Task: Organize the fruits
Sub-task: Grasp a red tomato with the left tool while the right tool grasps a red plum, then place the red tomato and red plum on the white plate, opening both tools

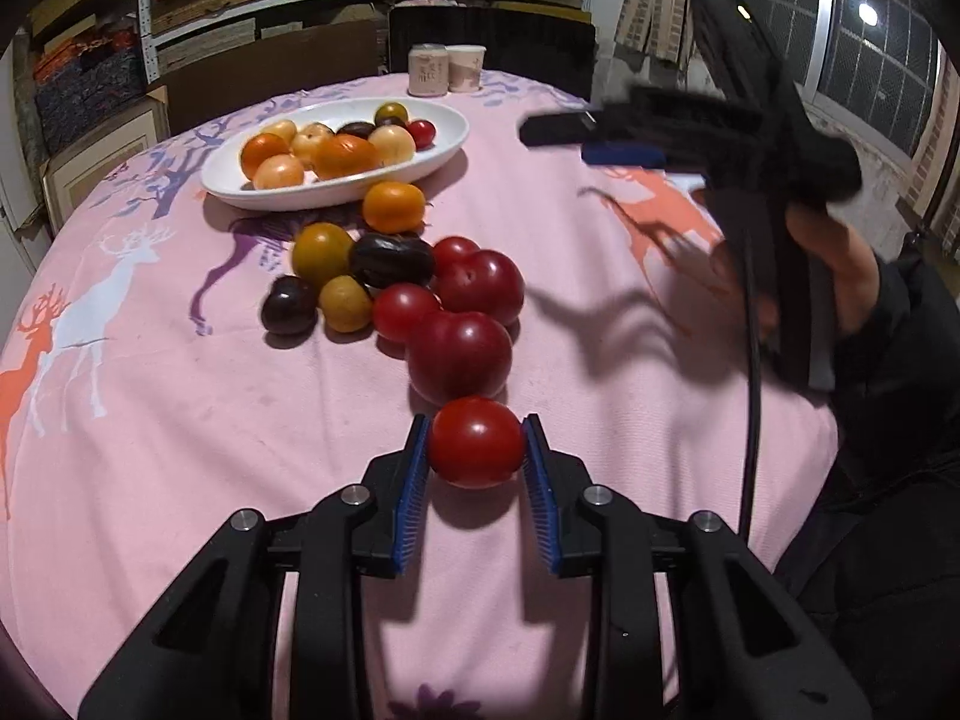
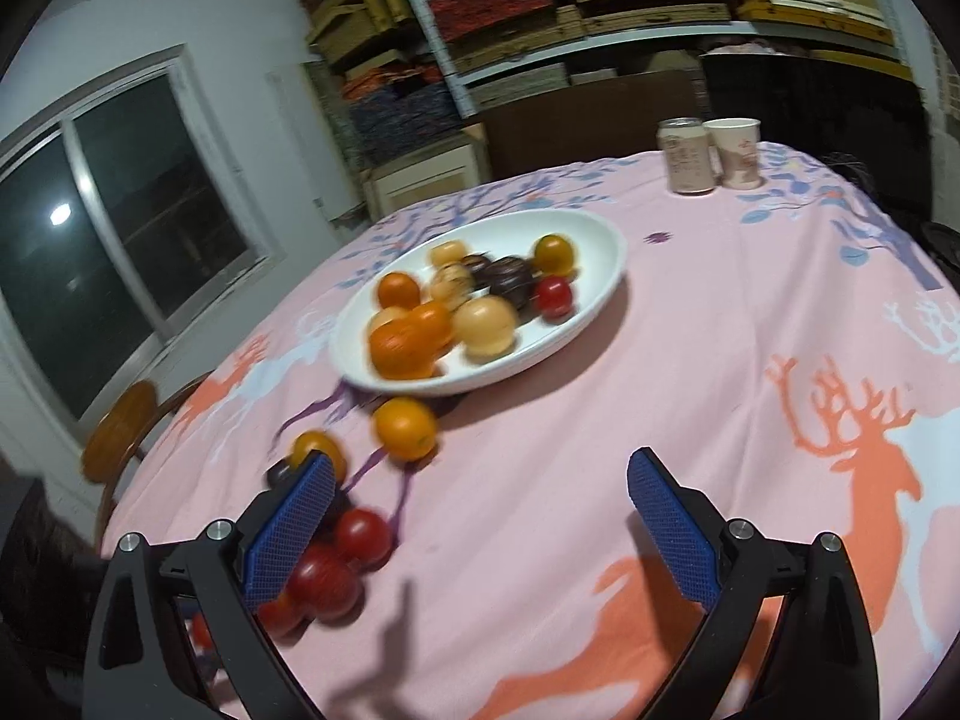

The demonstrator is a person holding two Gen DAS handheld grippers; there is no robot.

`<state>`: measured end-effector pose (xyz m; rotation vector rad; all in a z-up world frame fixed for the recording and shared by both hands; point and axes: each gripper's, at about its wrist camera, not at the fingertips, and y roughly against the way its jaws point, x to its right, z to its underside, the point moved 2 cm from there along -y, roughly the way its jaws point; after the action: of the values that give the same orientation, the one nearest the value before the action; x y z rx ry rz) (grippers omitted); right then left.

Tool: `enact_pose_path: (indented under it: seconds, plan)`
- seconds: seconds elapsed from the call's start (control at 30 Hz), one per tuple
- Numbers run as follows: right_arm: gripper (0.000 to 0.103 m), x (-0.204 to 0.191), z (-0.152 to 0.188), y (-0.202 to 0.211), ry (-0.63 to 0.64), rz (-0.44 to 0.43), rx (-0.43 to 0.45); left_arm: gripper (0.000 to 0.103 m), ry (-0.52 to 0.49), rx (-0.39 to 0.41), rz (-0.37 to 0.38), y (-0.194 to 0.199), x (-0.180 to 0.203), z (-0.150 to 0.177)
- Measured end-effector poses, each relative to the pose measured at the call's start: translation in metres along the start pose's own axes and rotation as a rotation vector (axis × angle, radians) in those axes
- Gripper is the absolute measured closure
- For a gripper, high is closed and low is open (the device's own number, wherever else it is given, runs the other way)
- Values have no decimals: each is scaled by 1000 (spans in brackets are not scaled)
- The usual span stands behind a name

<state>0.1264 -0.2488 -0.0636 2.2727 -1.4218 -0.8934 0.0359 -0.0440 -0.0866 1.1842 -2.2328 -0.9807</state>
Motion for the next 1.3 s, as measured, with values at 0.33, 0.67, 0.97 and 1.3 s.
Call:
enact_pose_path:
  seconds: [0.33, 0.67, 0.97, 1.3]
  plan:
    - [53, -75, 43, -10, 251, 39, -198, 73, 128, -9, -23, 9, -41, 12]
    - [53, -86, 52, -37, 199, -22, -290, 73, 127, -4, -5, 10, -42, 20]
    - [64, -81, 50, -37, 153, -43, -268, 73, 146, -2, 6, 7, -47, 22]
    - [64, -67, 46, -23, 57, -119, -211, 73, 183, 43, 4, 20, -56, 14]
